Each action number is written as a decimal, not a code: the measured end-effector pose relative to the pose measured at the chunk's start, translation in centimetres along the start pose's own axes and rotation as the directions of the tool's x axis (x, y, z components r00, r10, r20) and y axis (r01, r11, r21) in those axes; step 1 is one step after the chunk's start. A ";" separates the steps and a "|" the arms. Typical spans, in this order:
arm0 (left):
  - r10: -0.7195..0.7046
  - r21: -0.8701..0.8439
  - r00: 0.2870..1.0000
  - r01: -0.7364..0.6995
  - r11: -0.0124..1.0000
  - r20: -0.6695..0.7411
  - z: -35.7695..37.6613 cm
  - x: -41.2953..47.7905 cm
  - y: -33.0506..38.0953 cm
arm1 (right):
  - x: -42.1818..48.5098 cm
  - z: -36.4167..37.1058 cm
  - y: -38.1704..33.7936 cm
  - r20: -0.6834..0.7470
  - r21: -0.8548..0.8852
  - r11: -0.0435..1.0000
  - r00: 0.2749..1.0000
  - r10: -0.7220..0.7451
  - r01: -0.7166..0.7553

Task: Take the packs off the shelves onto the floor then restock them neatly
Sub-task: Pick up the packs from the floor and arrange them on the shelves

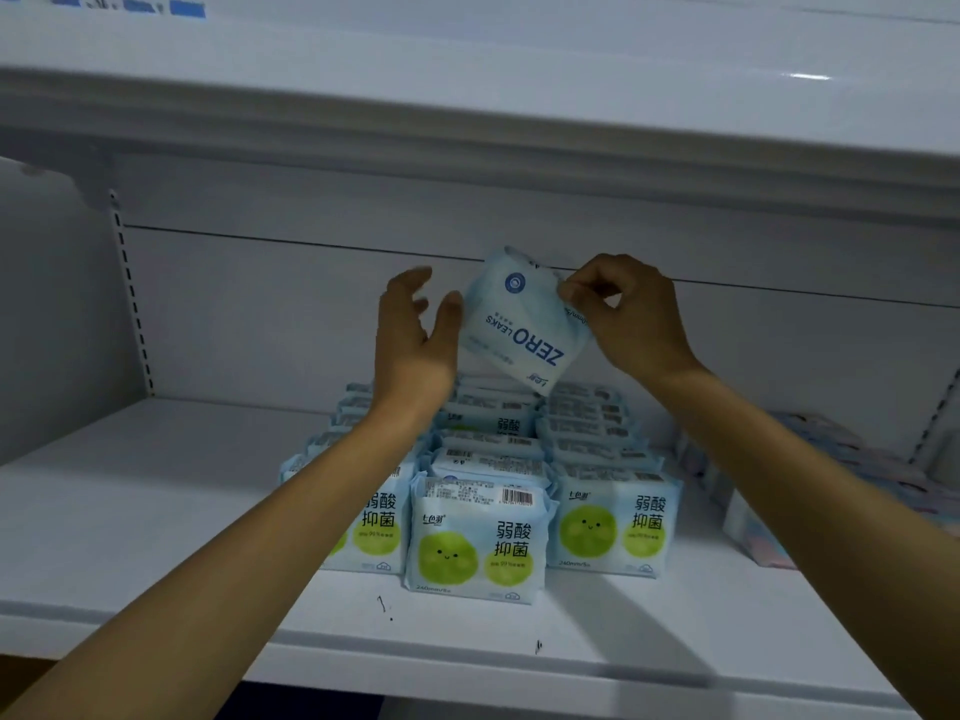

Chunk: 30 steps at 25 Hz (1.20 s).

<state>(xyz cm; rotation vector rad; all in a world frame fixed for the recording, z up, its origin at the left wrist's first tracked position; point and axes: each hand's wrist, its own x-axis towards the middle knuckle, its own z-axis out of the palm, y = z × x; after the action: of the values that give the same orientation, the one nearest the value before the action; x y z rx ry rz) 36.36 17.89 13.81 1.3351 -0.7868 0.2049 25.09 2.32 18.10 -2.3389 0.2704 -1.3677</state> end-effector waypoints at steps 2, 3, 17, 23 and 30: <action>-0.136 -0.011 0.990 0.136 0.991 0.042 -0.1 -0.3 0.1 | -0.8 0.0 -0.1 -0.051 -0.072 0.995 0.996 -0.075 0.072; -0.221 -0.036 0.972 0.224 0.974 0.073 -0.2 -0.5 0.0 | -1.1 0.1 -0.3 -0.056 -0.111 0.988 0.992 -0.115 0.108; -0.288 -0.199 0.906 0.358 0.912 0.311 -1.1 -1.8 0.8 | -1.4 -0.4 -1.5 0.515 0.568 0.583 0.803 0.299 -0.581; -0.269 0.125 0.952 0.252 0.960 0.143 -1.7 -0.8 -0.9 | -1.3 1.9 0.0 0.411 0.363 0.848 0.883 0.226 -0.386; -0.326 0.700 0.688 -0.370 0.612 0.649 0.7 -5.4 -3.6 | -3.9 5.5 5.5 0.451 0.080 0.924 0.840 0.301 -0.374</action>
<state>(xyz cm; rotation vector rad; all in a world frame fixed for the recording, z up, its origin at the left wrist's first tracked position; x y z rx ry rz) 34.17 17.90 7.63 2.3617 -1.5194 0.0069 28.18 0.26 10.23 -2.2433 0.3954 -0.6538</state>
